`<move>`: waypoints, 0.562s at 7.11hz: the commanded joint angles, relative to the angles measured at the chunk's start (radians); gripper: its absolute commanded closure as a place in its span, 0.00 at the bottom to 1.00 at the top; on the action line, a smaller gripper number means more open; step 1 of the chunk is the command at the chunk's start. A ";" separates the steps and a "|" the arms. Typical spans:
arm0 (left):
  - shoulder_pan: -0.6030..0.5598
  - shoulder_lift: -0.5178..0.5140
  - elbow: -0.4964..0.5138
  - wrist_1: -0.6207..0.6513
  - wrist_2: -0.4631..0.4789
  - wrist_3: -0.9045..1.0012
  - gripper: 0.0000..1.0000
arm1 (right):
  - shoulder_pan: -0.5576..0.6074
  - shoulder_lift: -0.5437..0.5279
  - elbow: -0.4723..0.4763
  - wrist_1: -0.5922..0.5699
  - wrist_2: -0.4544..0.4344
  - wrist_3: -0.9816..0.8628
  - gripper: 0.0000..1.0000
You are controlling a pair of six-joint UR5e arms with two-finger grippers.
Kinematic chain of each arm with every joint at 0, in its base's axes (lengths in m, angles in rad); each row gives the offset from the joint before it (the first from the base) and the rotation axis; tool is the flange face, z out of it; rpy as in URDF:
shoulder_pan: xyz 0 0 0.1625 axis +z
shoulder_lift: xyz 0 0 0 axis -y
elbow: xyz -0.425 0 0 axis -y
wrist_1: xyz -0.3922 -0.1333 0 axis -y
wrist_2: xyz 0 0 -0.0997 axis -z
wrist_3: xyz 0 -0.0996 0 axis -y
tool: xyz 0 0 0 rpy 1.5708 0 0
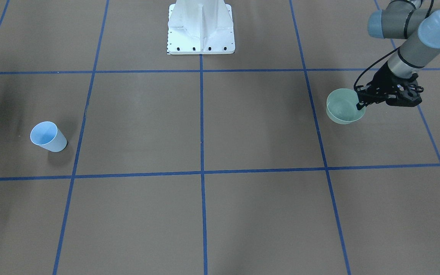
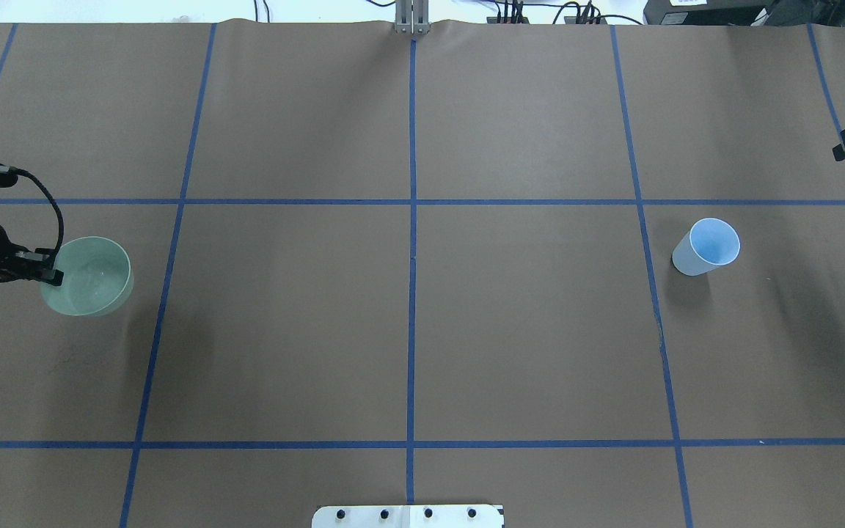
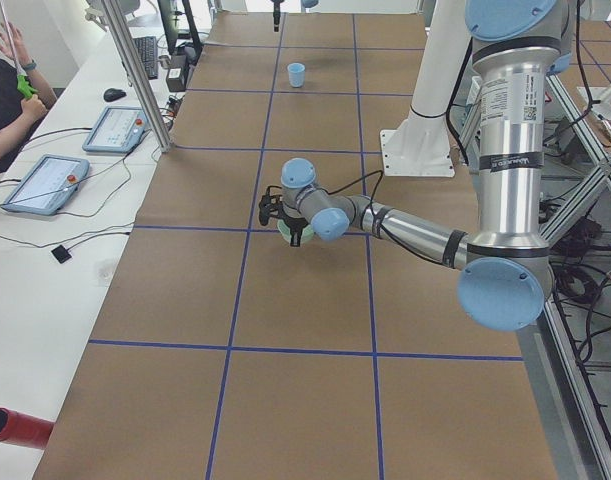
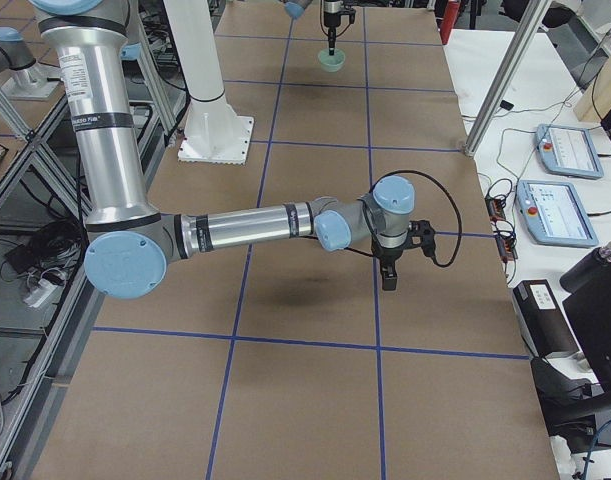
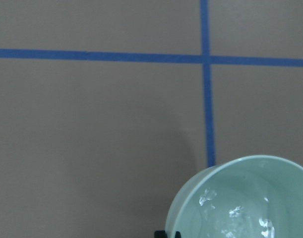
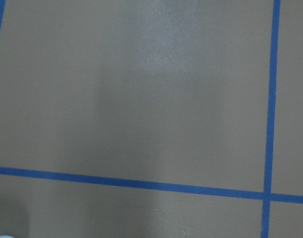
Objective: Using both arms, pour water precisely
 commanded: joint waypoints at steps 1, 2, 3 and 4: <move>-0.001 0.004 0.136 -0.157 -0.003 -0.026 1.00 | 0.000 -0.001 0.001 0.001 -0.004 0.001 0.00; 0.003 -0.017 0.179 -0.238 -0.003 -0.129 1.00 | 0.000 0.000 -0.002 0.001 -0.009 0.001 0.00; 0.004 -0.037 0.191 -0.257 -0.003 -0.171 1.00 | 0.000 0.002 -0.005 -0.001 -0.010 0.001 0.00; 0.004 -0.039 0.192 -0.258 -0.004 -0.170 0.61 | 0.000 0.001 -0.007 -0.001 -0.012 0.001 0.00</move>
